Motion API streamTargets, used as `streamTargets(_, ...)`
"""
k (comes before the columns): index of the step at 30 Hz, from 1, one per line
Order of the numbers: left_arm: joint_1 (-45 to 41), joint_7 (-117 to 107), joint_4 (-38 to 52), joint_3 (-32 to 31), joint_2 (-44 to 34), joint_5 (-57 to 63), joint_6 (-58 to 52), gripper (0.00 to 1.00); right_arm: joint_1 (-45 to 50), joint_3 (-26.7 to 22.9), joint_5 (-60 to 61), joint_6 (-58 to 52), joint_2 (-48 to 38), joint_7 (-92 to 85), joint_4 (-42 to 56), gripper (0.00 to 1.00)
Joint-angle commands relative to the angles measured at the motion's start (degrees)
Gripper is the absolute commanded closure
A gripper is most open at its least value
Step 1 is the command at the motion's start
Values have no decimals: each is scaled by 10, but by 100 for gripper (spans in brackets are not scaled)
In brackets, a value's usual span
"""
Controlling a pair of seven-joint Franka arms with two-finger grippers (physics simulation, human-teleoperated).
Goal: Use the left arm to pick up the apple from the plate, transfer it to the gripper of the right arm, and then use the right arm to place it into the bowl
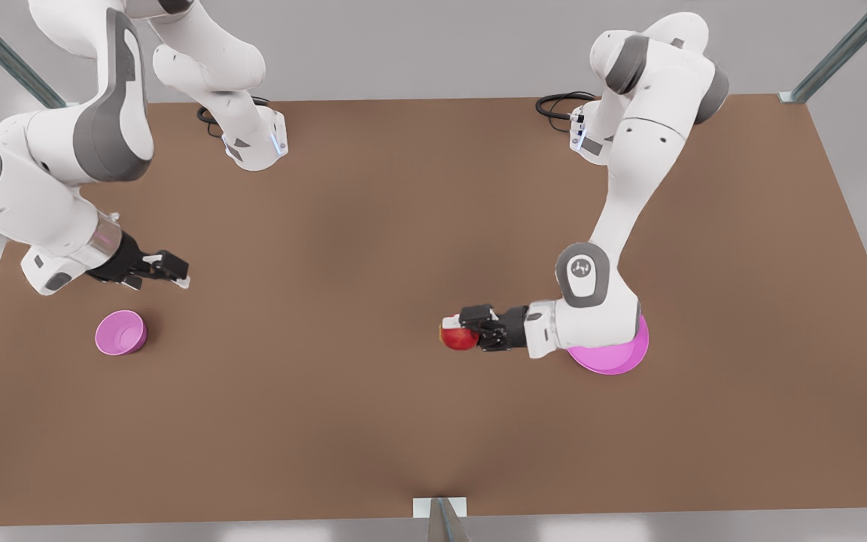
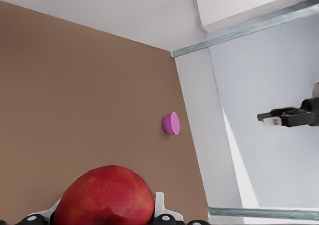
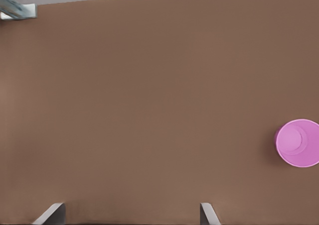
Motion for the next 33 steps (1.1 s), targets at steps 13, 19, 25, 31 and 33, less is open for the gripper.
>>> streamTargets(13, -15, 1095, 162, -182, 184, -229, 83, 32, -37, 7, 740, 67, 281, -586, -26, 0)
streamTargets(19, -24, 1102, 180, -193, 211, -230, 99, 31, -6, 45, 787, 94, 287, -649, -57, 0)
streamTargets(25, -26, 1103, 180, -194, 221, -230, 98, 31, -8, 110, 810, 199, 281, -649, -61, 0)
streamTargets(31, -26, 1103, 180, -194, 221, -230, 98, 31, -10, 124, 820, 223, 284, -684, -67, 0)
streamTargets(33, -26, 1103, 180, -194, 221, -230, 98, 31, -5, 124, 822, 225, 286, -692, -67, 0)
